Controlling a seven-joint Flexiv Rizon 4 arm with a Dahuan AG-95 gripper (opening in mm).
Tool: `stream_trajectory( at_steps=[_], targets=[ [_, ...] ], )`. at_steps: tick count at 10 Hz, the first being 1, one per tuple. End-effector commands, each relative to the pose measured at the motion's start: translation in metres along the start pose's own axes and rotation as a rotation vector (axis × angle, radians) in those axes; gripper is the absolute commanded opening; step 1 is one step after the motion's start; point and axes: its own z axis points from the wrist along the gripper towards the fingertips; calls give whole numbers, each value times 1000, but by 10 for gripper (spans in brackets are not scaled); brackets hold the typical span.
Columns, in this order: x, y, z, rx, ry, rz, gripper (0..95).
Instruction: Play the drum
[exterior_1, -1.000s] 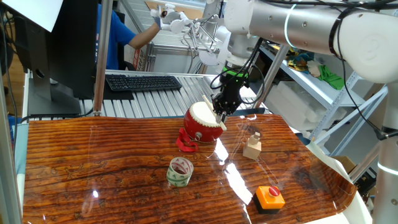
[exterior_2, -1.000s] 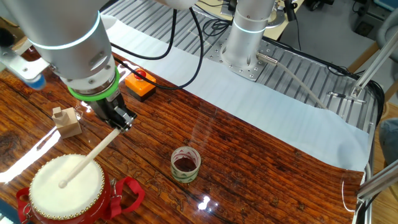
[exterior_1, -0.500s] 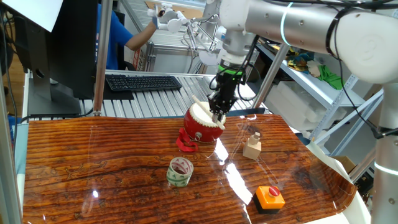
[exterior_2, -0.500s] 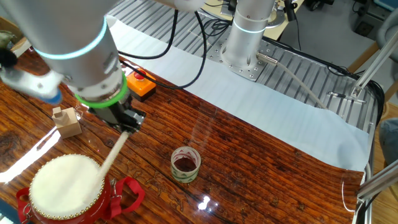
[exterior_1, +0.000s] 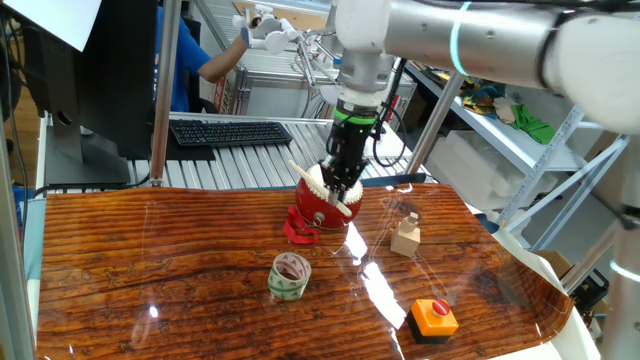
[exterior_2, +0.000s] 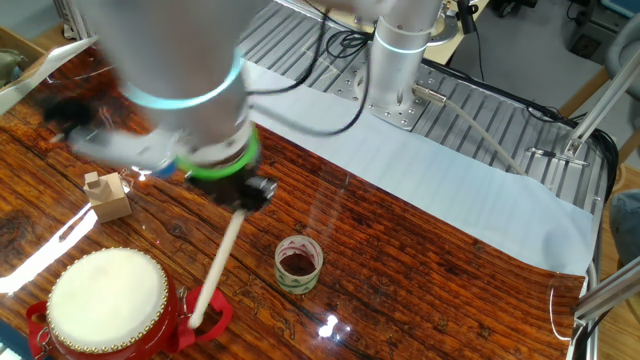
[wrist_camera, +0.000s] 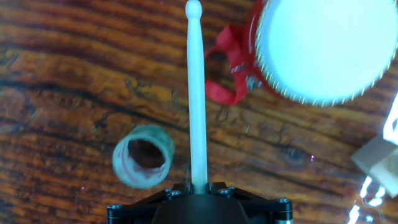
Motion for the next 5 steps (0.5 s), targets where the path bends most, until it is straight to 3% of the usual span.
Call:
stream_trajectory(
  at_steps=[1,3,5],
  targets=[
    [17,13,6,3,-20,5,0],
    [30,25,20,15,-40,6,0],
    [44,40,43,30,-62,8,0]
  ],
)
